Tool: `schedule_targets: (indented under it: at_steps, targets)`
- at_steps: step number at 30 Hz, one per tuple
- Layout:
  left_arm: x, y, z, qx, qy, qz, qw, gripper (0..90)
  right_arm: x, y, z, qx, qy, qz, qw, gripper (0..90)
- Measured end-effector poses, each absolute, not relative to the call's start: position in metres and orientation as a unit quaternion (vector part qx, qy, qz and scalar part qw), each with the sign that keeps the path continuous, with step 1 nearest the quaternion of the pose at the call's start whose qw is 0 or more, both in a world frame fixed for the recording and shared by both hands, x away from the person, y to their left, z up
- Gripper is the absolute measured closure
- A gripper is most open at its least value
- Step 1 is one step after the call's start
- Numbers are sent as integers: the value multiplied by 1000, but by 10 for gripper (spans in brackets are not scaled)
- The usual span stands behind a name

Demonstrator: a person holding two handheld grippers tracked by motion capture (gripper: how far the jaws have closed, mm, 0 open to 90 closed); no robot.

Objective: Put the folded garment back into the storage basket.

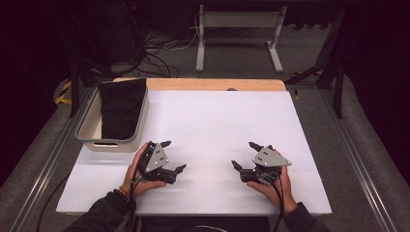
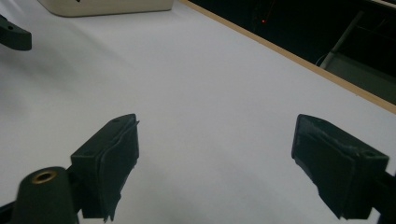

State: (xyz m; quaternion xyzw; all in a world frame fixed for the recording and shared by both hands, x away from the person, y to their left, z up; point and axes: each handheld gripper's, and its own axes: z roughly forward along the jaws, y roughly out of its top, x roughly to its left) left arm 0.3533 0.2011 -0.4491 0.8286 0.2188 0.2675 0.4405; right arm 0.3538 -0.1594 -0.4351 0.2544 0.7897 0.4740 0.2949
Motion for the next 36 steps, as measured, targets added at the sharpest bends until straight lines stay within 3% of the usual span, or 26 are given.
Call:
schedule_targets:
  at_steps: [14,36]
  targets:
    - [334,218,-453,830,235,257,436,73,341,-153,-446,239,807,460,282,139]
    - [335,218,-454,830,239,251,436,67,342,-152,-445,238,808,460,281,139]
